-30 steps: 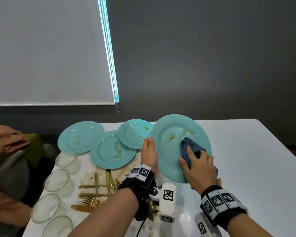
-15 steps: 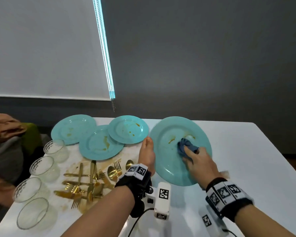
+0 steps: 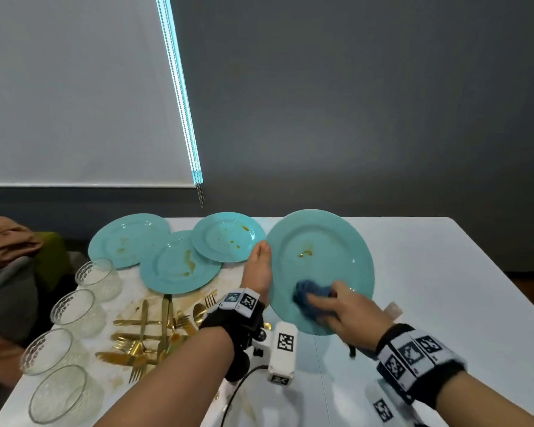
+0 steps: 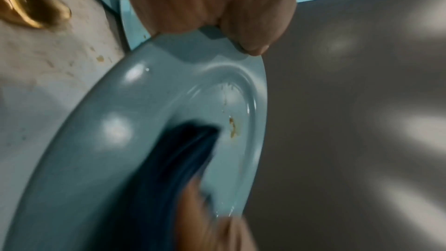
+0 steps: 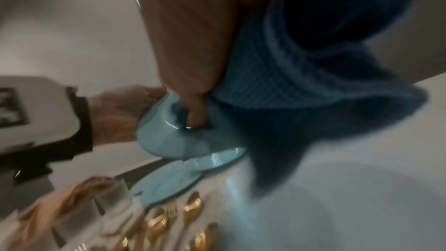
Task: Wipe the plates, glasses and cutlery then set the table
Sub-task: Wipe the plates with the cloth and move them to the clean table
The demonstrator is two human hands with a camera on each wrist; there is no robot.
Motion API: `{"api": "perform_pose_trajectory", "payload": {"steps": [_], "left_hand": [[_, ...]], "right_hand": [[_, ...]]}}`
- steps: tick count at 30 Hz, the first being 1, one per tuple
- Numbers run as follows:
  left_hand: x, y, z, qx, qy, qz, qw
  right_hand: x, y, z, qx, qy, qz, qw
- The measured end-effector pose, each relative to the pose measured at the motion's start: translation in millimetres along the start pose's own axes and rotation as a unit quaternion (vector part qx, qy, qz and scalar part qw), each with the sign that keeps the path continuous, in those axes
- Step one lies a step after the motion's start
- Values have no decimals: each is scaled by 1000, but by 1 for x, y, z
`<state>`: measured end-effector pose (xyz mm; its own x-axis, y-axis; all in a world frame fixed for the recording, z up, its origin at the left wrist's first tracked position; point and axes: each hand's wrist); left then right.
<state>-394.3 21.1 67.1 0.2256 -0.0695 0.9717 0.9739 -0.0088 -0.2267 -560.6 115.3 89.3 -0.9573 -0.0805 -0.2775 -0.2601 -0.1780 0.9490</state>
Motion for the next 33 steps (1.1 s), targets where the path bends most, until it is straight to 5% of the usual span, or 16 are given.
{"api": "perform_pose_trajectory", "payload": {"steps": [3, 6, 8, 11, 14, 17, 19, 23, 24, 26, 28, 30, 33], "left_hand": [[4, 14, -1, -6, -16, -22, 1000], [5, 8, 7, -39, -7, -26, 999], [8, 2, 11, -48, -16, -21, 999], [5, 9, 5, -32, -23, -50, 998], [3, 24, 5, -26, -27, -59, 998], [-1, 20, 14, -52, -22, -67, 996], [2, 11, 20, -57, -18, -68, 996], [-4, 15, 16, -56, -35, -108, 992], [-6, 19, 14, -50, -32, -110, 992], [-9, 26, 10, -44, -30, -116, 992], [-11, 26, 10, -58, -38, -128, 989], [-7, 17, 14, -73, -41, -131, 988], [-2, 0, 21, -91, -38, -137, 986]], "right_hand": [[28, 17, 0, -52, -33, 89, 994], [37, 26, -16, 114, -197, -31, 973], [16, 16, -20, 143, -183, -78, 970], [-11, -3, 4, 4, 10, 3, 1000], [16, 13, 6, -93, -14, 103, 990], [34, 18, -12, 55, -181, 34, 981], [13, 11, -18, 122, -195, -46, 972], [-21, -13, 4, -20, 37, 36, 998], [-13, -14, 7, -79, 56, 79, 992], [15, -6, 4, -115, -22, 108, 987], [33, 6, -5, -43, -125, 110, 985], [28, 9, -17, 80, -200, -18, 976], [-5, -4, -26, 135, -178, -106, 969]]}}
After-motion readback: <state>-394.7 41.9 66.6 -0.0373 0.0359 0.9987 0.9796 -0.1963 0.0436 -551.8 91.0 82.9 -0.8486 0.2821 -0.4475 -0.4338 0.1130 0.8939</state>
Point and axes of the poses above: each hand's wrist, its own z-axis away from the middle knuckle, its own y-axis out of the back of the hand, x = y × z, and after that the axes turned 5 degrees about -y, right-handed
